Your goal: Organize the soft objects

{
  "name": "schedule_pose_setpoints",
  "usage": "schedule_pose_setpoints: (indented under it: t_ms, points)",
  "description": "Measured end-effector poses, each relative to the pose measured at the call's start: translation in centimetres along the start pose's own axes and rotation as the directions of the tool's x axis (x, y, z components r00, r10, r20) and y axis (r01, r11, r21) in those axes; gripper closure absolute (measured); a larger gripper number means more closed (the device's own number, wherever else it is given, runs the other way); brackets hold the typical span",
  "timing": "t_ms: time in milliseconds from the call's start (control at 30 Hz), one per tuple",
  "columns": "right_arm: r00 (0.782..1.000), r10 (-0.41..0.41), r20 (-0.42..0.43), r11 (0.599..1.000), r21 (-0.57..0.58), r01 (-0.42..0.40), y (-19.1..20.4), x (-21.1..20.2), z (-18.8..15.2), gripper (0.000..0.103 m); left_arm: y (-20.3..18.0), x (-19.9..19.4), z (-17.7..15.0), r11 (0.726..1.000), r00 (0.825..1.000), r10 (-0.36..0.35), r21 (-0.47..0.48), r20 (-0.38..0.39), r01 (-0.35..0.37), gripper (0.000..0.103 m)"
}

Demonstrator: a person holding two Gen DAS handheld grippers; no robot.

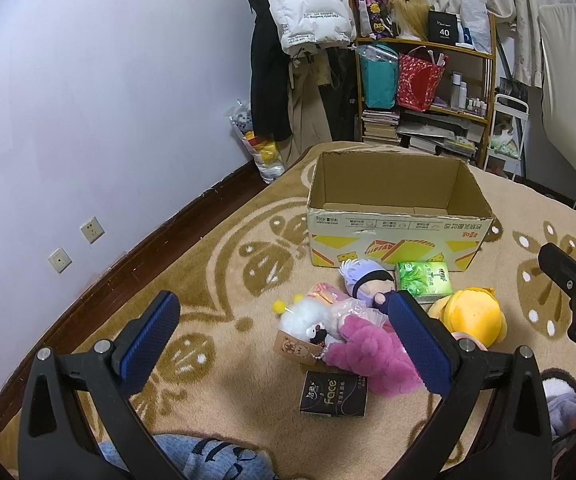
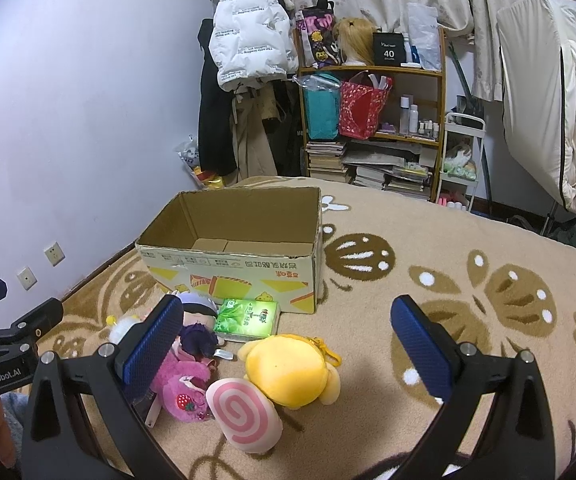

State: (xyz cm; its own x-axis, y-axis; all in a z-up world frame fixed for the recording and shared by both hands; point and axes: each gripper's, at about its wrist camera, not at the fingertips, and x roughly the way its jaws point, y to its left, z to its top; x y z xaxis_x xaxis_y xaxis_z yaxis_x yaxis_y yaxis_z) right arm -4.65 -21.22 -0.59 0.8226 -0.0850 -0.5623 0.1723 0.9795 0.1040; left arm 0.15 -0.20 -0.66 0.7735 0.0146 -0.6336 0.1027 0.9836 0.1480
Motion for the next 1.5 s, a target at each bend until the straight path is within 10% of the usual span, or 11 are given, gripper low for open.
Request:
schedule_pose_setpoints:
  t_ms: [867, 1500]
  points:
    - [0.987, 0.036, -0.155, 0.999, 0.0, -0.037, 0.4, 5.5, 1.2, 0.0, -0.7, 3.6, 2.5, 0.998, 0.993, -0.012, 0.057, -0.116, 0.018, 0.0]
    - [0.917, 0.05, -0.396, 0.999, 0.03, -0.042, -0.4, 13.8, -2.2, 0.0, -4.6, 13.0, 4.4, 0.989, 0.96, -0.078, 0.102, -0.269, 0.108, 0.0]
